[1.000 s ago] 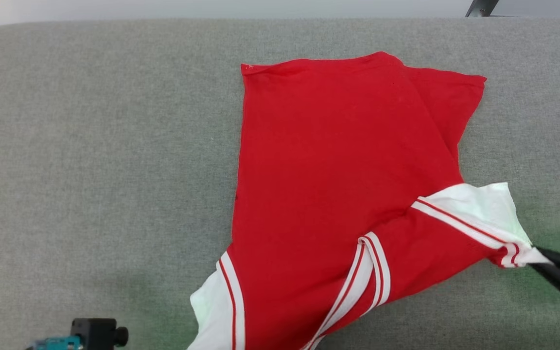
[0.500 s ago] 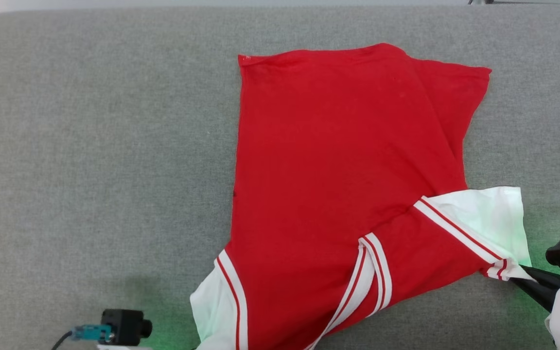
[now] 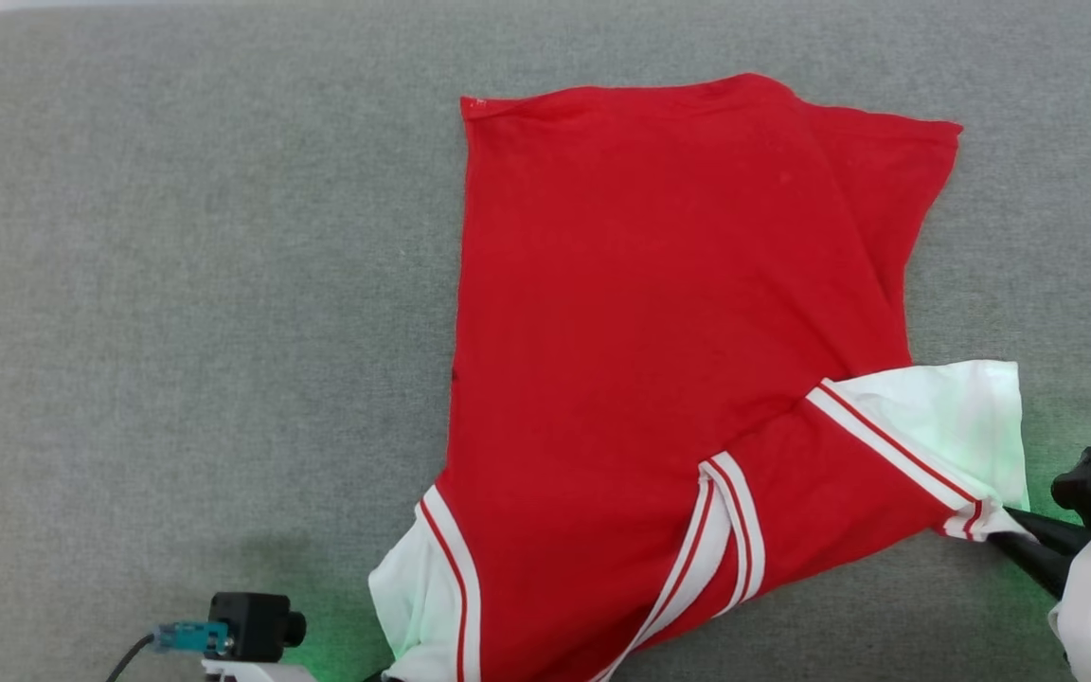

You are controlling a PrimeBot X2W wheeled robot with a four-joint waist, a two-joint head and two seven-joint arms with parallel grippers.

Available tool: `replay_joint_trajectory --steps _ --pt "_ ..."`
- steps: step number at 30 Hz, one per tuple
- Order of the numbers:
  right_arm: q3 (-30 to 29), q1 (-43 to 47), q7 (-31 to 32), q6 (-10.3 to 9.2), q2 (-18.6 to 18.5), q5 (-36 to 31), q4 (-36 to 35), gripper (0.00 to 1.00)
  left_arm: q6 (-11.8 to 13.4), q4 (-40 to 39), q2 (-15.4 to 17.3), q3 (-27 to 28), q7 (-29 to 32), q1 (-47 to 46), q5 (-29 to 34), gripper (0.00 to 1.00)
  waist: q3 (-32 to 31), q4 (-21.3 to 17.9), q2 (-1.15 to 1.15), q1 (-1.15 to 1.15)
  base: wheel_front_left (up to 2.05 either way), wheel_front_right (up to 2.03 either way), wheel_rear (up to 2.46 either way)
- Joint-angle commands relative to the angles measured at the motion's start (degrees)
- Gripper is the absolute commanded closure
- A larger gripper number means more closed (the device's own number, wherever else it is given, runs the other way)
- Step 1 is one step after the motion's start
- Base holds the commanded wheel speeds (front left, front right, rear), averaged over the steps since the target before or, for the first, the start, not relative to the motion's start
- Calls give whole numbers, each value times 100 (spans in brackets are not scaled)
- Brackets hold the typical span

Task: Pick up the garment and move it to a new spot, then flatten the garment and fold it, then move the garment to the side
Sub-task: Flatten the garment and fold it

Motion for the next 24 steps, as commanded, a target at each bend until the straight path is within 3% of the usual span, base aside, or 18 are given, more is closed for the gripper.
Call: replay_joint_trajectory --steps 1,11,17,20,24 --pt "52 20 6 -13 118 -72 60 0 23 134 -109 4 -12 -13 23 100 -38 -38 0 0 0 0 0" --pt "-1016 455 -121 -13 -754 311 -768 0 93 -110 29 92 -144 59 34 100 -178 -187 0 0 0 0 0" --pt "-1706 434 142 -13 -1178 577 -1067 0 108 -231 15 28 -17 -85 137 100 -131 -9 0 0 0 0 0" --pt "-2022 105 310 -13 -1146 564 -978 0 120 -274 -24 -10 51 -169 217 100 -76 122 0 0 0 0 0" --pt "-2114 -525 798 -12 -607 495 -498 0 95 -280 -109 -72 150 -299 293 100 15 309 0 0 0 0 0"
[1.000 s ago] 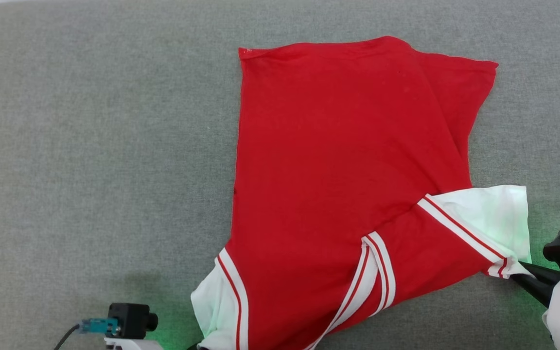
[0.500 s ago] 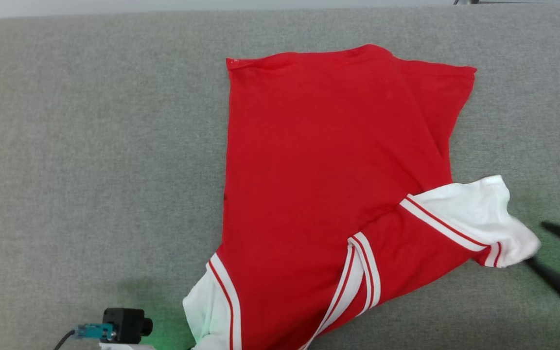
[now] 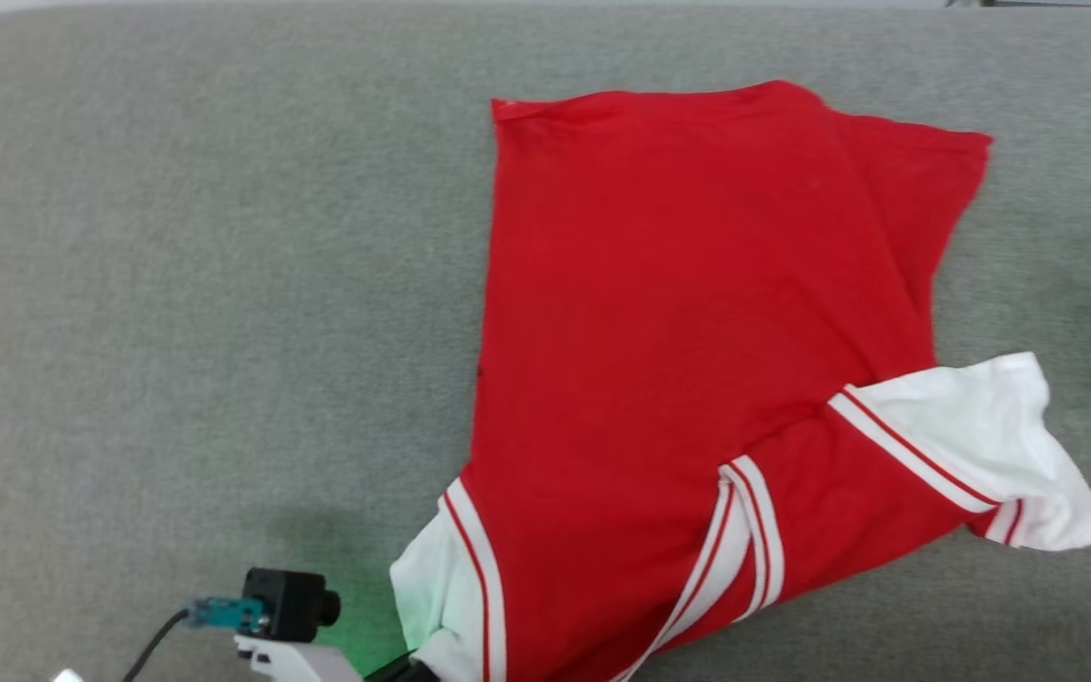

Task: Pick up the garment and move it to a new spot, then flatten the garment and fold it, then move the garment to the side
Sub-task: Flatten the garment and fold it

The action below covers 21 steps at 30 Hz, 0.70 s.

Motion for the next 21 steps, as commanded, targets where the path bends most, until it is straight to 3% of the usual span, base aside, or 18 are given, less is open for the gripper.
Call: replay_joint_trajectory --steps 1,6,10,16,21 --pt "96 -284 291 -8 296 -73 189 0 -6 12 -62 -10 23 -103 45 100 114 165 0 0 0 0 0" --pt "466 -1423 1244 -8 1216 -200 1123 0 -67 35 -217 -65 132 -326 181 100 350 401 0 0 0 0 0" --pt "628 -2264 1779 -8 1679 -194 1978 0 -115 91 -351 -113 208 -504 299 100 592 588 0 0 0 0 0" --pt "644 -3166 2279 -8 2068 -315 3193 0 -173 217 -523 -134 250 -712 395 100 889 798 0 0 0 0 0" --pt "899 -3480 2524 -8 2245 -386 3687 0 -211 331 -593 -139 239 -760 431 100 1005 873 0 0 0 0 0"
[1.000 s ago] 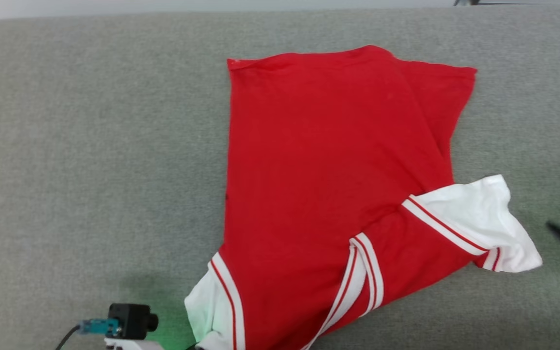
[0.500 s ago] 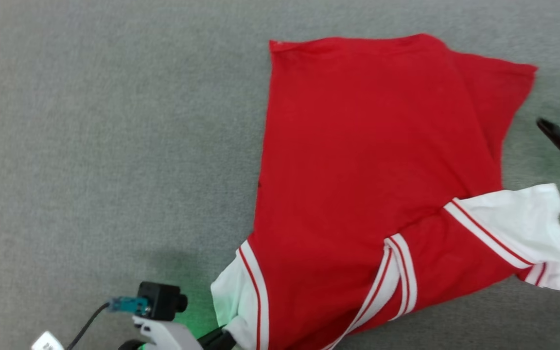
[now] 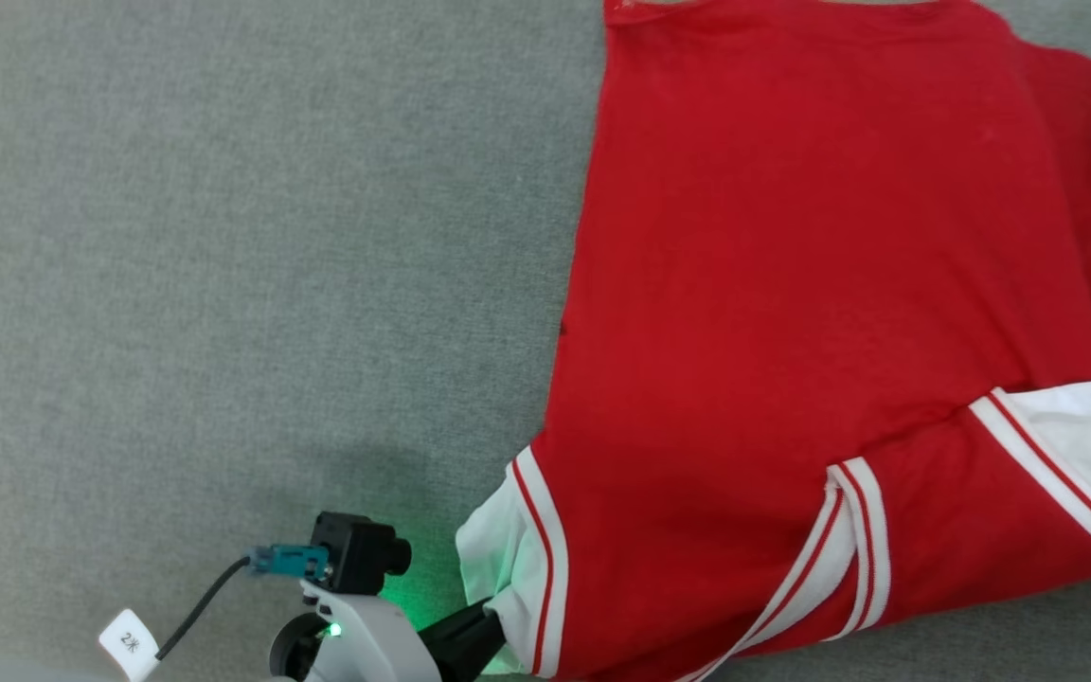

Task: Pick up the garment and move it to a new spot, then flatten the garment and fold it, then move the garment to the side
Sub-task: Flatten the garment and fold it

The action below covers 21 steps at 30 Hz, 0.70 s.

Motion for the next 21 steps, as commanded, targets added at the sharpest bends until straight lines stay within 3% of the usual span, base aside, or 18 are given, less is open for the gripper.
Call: replay_joint_trajectory --steps 1,8,9,10,11,21 --pt "93 -27 97 -8 84 21 156 0 87 261 -90 26 4 -88 32 100 122 107 0 0 0 0 0" --pt "421 25 475 -8 207 47 607 0 22 376 -165 43 0 -159 26 100 145 91 0 0 0 0 0" --pt "485 28 497 -7 204 50 591 18 17 385 -173 46 1 -172 24 100 144 87 0 0 0 0 0" --pt "545 39 497 -2 193 65 554 65 6 395 -181 47 7 -187 25 100 146 83 0 0 0 0 0" --pt "610 43 533 -2 174 85 534 100 -1 403 -188 49 14 -202 26 100 147 79 0 0 0 0 0" --pt "688 -98 5 -8 60 198 512 100 -86 523 -311 259 -250 -335 57 100 35 4 0 0 0 0 0"
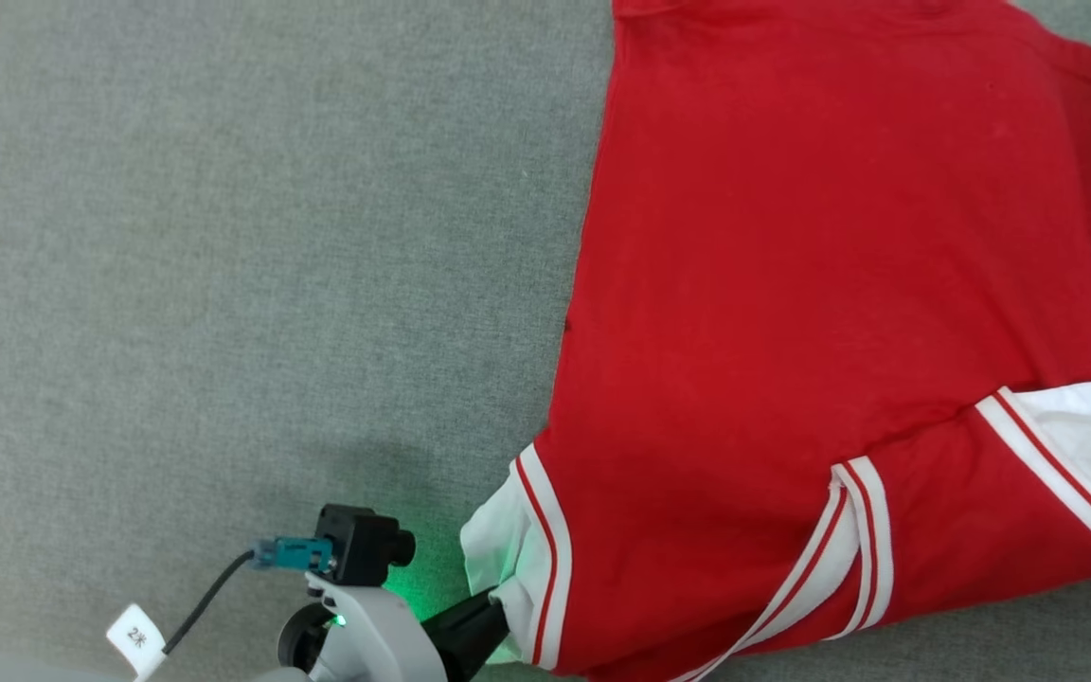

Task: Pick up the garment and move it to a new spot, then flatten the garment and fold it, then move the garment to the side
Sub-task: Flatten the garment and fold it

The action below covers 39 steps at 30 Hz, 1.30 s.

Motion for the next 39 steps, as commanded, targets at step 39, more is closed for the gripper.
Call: replay_joint_trajectory --steps 39 --pt "-939 6118 -348 -1 -1425 1118 -3893 100 342 642 86 415 -569 115 29 100 -1310 -1123 0 0 0 0 0"
